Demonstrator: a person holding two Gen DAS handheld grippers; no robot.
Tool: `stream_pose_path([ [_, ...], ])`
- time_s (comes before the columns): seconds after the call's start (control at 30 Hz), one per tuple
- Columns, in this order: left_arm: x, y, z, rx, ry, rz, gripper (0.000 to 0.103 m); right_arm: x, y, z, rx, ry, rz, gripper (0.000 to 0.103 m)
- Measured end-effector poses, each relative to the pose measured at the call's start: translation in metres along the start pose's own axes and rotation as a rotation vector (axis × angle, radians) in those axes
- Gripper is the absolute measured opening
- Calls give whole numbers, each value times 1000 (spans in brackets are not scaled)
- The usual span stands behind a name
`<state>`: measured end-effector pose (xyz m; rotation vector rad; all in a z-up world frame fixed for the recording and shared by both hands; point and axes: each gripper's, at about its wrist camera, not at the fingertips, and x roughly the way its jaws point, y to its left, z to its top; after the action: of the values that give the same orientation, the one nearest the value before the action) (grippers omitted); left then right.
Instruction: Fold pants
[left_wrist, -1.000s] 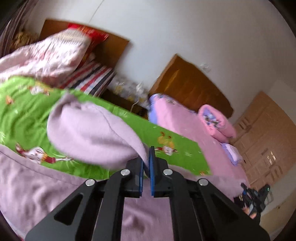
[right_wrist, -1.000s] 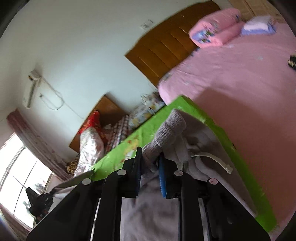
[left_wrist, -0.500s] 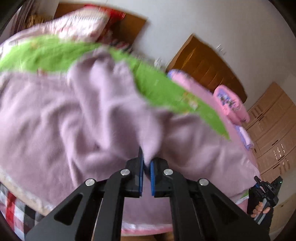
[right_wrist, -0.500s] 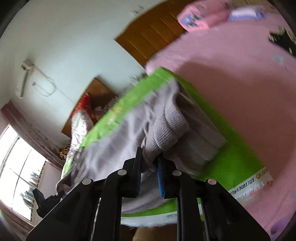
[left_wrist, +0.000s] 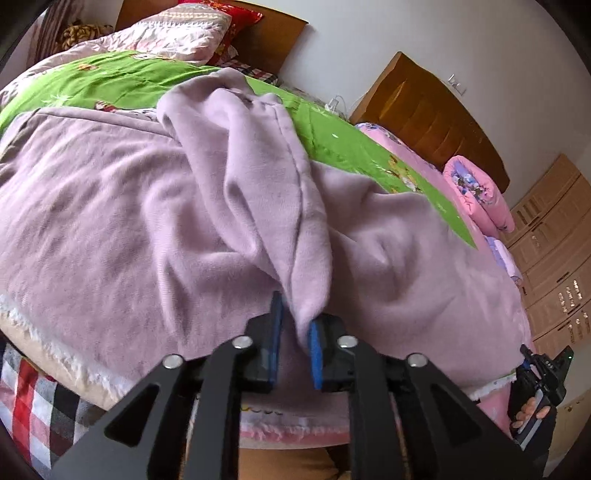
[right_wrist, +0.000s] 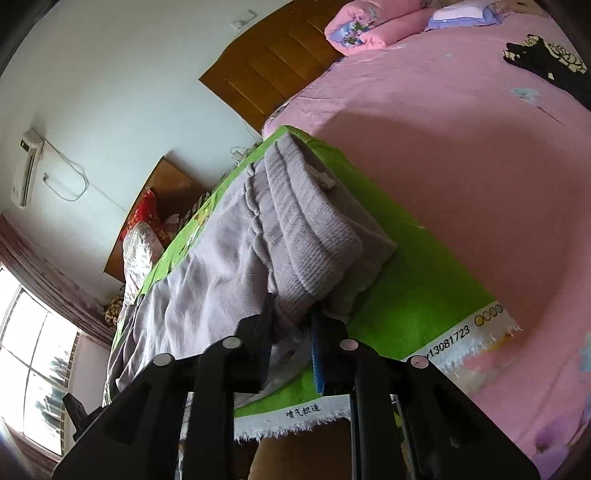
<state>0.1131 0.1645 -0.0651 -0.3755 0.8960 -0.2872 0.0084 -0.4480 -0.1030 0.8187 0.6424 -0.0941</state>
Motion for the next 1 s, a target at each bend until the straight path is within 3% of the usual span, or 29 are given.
stream_pose_path([
  [0.07, -1, 1, 1, -3, 1, -5, 19, -2, 2, -2, -21, 4, -6, 26],
  [0.1, -4, 0, 2, -4, -1, -3, 28, -5, 6, -1, -28, -4, -29, 50],
  [0.13, -9, 0, 2, -4, -10, 6, 51, -15, 10, 3, -35, -43, -116, 59],
  [0.2, -19, 0, 5, -4, -60, 32, 73, -39, 25, 5, -109, -139, -176, 63],
  [0.33, -37, 0, 11, -3, -124, 22, 77, -53, 83, 3, -321, -232, -135, 63],
  [0.4, -44, 1, 14, -13, -149, 43, 85, -34, 119, -8, -440, -192, -107, 66],
  [0.57, -56, -1, 48, -14, -174, 89, 86, 28, 159, -43, -555, -46, -90, 66],
  [0.67, -42, -35, 86, 113, -120, 185, 86, 55, 179, -60, -568, 21, -56, 66],
  [0.73, -25, -56, 99, 199, -112, 264, 86, 66, 200, -69, -619, 36, -62, 66],
  [0.8, 2, -72, 112, 260, -52, 318, 86, 66, 216, -79, -686, 33, -56, 71],
  [1.0, 22, -46, 151, 123, -28, 258, 86, 56, 253, -99, -885, 6, -20, 84],
])
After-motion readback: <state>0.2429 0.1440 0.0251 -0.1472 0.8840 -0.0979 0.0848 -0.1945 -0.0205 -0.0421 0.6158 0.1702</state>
